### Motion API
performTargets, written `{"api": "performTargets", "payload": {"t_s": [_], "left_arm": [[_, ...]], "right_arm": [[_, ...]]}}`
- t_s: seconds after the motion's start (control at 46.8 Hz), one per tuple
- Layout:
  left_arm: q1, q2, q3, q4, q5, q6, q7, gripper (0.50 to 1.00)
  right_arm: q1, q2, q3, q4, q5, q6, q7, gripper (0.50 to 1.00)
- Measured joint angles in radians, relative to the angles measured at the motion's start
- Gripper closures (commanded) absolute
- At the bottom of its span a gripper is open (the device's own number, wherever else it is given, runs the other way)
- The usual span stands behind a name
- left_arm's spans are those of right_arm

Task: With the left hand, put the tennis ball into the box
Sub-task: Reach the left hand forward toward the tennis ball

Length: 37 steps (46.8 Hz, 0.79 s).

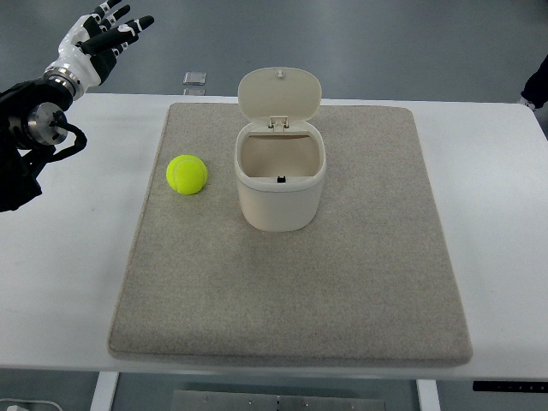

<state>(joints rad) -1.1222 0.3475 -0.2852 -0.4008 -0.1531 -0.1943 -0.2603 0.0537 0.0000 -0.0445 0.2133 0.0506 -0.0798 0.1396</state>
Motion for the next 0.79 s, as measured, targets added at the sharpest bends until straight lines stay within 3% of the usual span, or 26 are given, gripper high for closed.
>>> {"api": "performTargets", "payload": {"t_s": [0.171, 0.321, 0.534, 0.791], "left_arm": [[-0.015, 0.081, 0.027, -0.120, 0.001, -0.001, 0.000, 0.512], [-0.066, 0.130, 0.180, -0.204, 0.001, -0.001, -0.002, 0.512], [-0.111, 0.146, 0.365, -0.216, 0.021, -0.030, -0.003, 0.512], [-0.132, 0.154, 0.381, -0.210, 0.175, -0.082, -0.013, 0.512]], "right_arm": [[0.000, 0.000, 0.000, 0.000, 0.000, 0.000, 0.000, 0.562], [0.000, 0.000, 0.000, 0.000, 0.000, 0.000, 0.000, 0.562], [0.000, 0.000, 0.000, 0.000, 0.000, 0.000, 0.000, 0.562], [0.000, 0.000, 0.000, 0.000, 0.000, 0.000, 0.000, 0.562]]}}
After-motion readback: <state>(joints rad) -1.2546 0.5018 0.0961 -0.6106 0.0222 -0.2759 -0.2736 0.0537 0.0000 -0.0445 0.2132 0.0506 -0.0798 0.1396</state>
